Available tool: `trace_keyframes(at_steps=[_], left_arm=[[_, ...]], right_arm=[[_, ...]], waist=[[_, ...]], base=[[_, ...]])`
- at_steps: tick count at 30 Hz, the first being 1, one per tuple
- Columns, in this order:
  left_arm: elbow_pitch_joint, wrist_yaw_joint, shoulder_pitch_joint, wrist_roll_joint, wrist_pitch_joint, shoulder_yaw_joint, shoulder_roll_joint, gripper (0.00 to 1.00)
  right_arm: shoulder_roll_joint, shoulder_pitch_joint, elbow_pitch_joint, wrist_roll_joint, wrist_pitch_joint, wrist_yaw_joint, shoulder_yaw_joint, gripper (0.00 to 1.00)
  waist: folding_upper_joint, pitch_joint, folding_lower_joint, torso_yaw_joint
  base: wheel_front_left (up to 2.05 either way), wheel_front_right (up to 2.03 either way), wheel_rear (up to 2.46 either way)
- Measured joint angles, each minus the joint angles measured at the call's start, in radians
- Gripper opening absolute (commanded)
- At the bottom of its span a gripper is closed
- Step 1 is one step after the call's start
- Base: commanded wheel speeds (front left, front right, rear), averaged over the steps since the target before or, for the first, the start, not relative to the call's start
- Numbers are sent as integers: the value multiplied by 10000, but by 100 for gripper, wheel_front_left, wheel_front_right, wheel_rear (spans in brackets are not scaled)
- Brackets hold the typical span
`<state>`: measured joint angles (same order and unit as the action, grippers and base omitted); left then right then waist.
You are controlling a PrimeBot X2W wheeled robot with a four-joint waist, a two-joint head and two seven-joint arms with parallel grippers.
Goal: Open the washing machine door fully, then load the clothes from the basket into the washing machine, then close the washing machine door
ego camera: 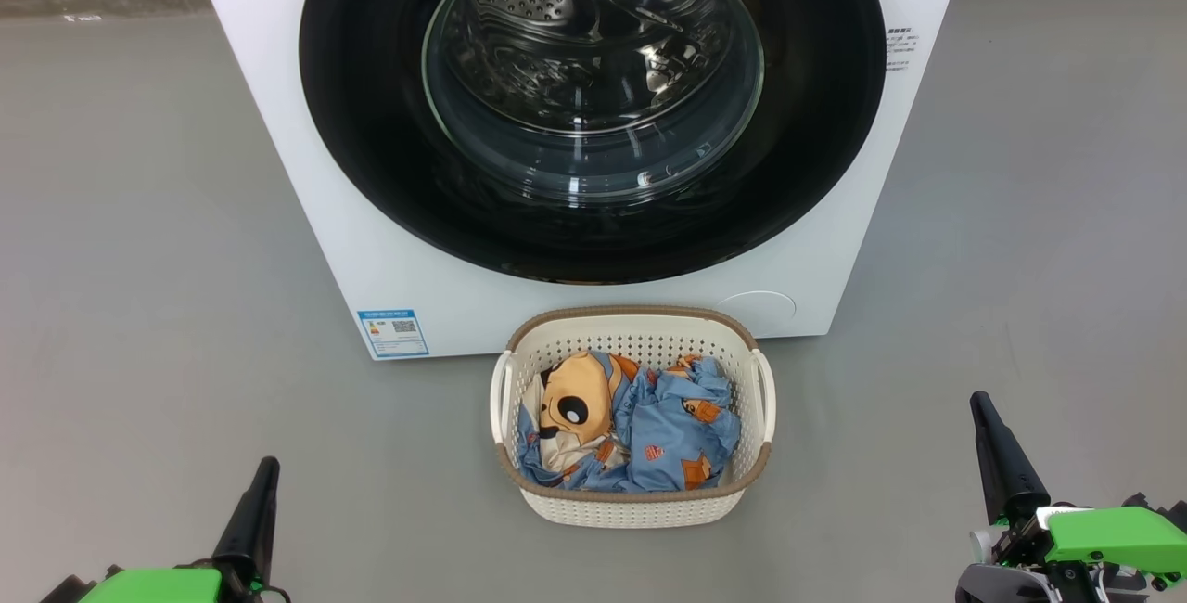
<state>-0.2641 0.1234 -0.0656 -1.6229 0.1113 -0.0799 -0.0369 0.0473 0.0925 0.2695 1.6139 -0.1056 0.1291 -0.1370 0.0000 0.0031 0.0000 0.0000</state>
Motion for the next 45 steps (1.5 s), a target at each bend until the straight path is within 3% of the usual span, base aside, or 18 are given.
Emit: trace_keyframes(at_steps=[36,37,45], left_arm=[[0,0,0,0,0,0,0,0],[-23,-2,12,-4,-2,6,4,100],[-483,-44,456,-19,-54,104,234,100]], right_arm=[[-2,0,0,0,0,0,0,0],[-4,-3,29,2,2,0,0,100],[-138,-348,508,2,33,0,21,100]], waist=[[0,0,0,0],[0,0,0,0],[0,5,2,4]], base=[[0,0,0],[0,0,0],[0,0,0]])
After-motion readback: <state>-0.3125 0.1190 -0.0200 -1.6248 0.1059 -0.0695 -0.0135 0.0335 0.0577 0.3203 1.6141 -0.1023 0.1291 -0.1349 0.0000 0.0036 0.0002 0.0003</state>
